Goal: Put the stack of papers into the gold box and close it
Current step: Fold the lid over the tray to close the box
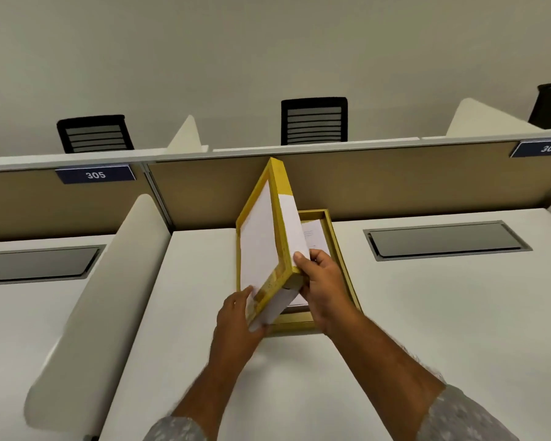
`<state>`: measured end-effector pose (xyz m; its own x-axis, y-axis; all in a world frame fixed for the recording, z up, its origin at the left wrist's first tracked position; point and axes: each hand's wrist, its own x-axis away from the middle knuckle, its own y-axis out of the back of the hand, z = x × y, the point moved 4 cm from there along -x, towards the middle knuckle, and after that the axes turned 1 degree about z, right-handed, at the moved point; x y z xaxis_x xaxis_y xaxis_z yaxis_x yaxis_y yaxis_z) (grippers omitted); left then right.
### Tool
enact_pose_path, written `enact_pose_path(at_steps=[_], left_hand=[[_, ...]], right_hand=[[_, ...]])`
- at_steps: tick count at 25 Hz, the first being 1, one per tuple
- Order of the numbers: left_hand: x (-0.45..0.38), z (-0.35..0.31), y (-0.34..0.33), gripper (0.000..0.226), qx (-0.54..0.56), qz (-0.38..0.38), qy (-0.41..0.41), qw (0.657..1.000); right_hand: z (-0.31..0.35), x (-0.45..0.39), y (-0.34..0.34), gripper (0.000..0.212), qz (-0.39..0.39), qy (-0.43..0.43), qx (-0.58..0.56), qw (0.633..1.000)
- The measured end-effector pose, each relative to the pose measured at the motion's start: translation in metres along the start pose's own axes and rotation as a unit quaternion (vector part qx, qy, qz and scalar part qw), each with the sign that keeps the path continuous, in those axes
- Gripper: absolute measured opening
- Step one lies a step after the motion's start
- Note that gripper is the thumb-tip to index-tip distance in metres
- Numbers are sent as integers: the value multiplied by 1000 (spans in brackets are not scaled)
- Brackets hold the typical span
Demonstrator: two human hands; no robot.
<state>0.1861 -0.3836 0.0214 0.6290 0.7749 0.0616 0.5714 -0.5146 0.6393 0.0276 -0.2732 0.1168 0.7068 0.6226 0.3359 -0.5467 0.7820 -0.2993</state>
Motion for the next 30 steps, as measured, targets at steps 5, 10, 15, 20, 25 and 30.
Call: enact_pose_path(at_steps=[5,10,15,20,25,30], left_hand=[[-8,33,-24,94,31,83,65,994],[-20,35,-39,102,32,81,78,993],[-22,37,-52,98,-57,47,43,996],[-17,35,-62,95,-112,13,35,993],[-22,37,-65,100,-72,24,38,996],[-32,31,-65,105,-47,51,53,996]], right_hand=[[-21,-20,76,25,-18,-58,-94,994],[-32,-39,139,41,-45,-87,64,993],[-73,-49,188,62,-68,-85,351,930],[-65,-54,182,58,-69,-12,487,871],[-61,-57,182,56,-99,-18,468,878],[-74,-69,184,50,-78,-53,471,877]])
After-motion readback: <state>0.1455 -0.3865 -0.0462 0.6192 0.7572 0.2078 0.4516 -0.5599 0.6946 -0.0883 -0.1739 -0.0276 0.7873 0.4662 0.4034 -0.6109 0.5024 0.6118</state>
